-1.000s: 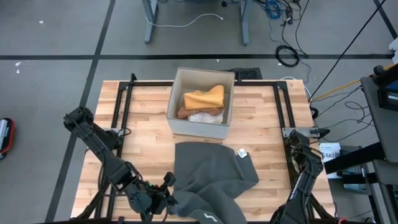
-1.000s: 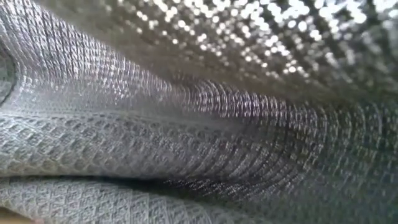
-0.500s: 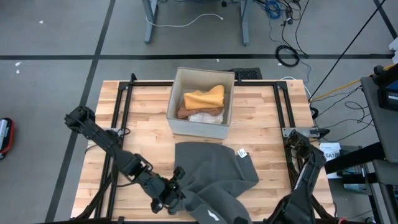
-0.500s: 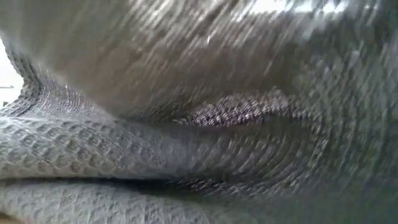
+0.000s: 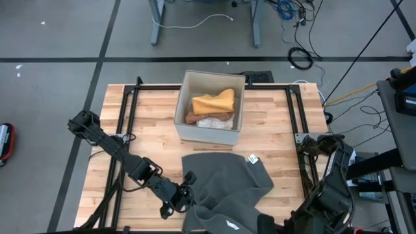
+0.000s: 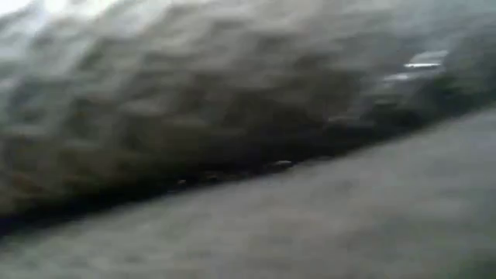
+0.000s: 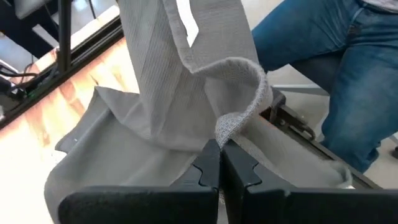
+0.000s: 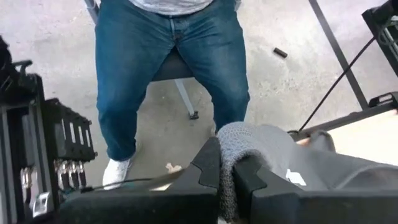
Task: Fold towel
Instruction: Fold the orange towel
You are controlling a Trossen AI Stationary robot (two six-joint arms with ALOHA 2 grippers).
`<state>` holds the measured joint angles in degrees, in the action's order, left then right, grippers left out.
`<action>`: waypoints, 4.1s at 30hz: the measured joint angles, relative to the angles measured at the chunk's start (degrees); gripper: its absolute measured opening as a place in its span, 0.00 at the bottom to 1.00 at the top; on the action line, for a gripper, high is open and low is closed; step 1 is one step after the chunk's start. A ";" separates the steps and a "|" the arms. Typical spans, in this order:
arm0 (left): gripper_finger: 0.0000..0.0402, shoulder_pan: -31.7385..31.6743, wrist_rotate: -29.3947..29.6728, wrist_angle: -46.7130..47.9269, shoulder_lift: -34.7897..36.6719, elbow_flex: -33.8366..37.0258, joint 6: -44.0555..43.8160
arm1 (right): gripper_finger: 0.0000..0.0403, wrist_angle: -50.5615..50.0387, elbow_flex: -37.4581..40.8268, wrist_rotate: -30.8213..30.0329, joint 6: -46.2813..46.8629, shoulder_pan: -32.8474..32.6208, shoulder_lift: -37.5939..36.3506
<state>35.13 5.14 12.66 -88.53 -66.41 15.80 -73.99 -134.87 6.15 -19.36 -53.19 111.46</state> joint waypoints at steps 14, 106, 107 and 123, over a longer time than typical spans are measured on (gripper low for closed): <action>0.00 -2.38 -2.84 -10.73 0.00 0.00 13.13 | 0.00 -4.20 0.00 3.25 -3.85 1.82 -5.23; 0.00 -7.42 -2.82 -15.54 0.00 12.07 -7.85 | 0.00 85.48 109.78 -26.88 27.26 -2.00 -52.04; 0.00 -7.42 -2.81 -17.48 0.00 13.35 -8.48 | 0.00 86.94 110.39 -27.06 27.51 -1.96 -51.51; 0.00 -7.51 8.69 -26.94 0.00 23.12 -17.25 | 0.00 83.75 111.40 -41.42 35.66 -0.11 -47.88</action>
<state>27.62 13.83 -14.27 -88.53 -43.29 -1.45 9.77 -23.46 -35.27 16.30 -53.30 63.59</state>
